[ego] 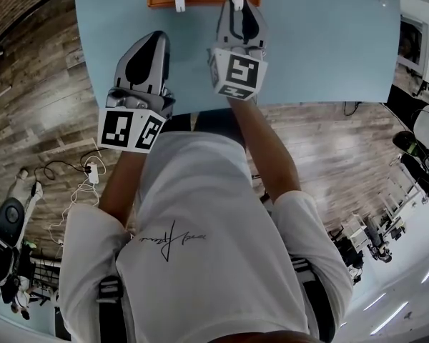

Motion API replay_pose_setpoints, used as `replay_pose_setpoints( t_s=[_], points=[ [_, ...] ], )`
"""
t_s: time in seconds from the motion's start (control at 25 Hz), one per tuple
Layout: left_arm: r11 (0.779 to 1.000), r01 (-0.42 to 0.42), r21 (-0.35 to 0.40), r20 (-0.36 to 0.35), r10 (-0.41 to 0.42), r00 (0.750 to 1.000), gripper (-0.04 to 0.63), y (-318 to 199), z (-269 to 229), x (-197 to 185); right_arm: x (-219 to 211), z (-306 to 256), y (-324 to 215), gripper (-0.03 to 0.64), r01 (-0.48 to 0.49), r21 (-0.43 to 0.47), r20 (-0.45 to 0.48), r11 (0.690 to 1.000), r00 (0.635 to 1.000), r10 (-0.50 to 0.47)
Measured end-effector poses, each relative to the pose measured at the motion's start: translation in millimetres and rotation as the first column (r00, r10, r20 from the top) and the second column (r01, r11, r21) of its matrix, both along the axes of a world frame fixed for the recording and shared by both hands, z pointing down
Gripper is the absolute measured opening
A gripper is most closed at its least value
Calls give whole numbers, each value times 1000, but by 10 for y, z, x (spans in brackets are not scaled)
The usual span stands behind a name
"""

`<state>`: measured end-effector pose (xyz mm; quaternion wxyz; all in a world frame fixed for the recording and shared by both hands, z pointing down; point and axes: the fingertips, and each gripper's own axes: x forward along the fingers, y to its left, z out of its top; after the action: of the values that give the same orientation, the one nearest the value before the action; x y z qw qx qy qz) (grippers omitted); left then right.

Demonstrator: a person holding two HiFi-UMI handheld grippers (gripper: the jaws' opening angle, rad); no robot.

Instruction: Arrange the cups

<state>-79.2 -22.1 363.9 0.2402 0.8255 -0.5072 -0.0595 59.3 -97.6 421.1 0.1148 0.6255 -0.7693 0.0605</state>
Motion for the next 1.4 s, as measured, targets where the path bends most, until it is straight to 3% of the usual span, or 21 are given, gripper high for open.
replay_pose_setpoints(
  t_s=[0.52, 0.84, 1.16, 1.4],
  points=[
    [1000, 0, 18, -23, 1, 1000, 8, -44, -11, 7, 32, 31, 213, 100, 40, -89, 4, 995, 999, -39],
    [999, -20, 29, -34, 21, 999, 8, -30, -61, 68, 144, -236, 411, 100, 74, -81, -18, 994, 997, -76],
    [997, -71, 42, -15, 72, 997, 8, -52, -216, 104, -79, -544, 530, 86, 185, -44, 70, 982, 981, -182],
    [993, -89, 80, 6, 89, 996, 8, -139, -472, 29, -235, -882, 515, 55, 314, -9, 115, 949, 944, -311]
  ],
)
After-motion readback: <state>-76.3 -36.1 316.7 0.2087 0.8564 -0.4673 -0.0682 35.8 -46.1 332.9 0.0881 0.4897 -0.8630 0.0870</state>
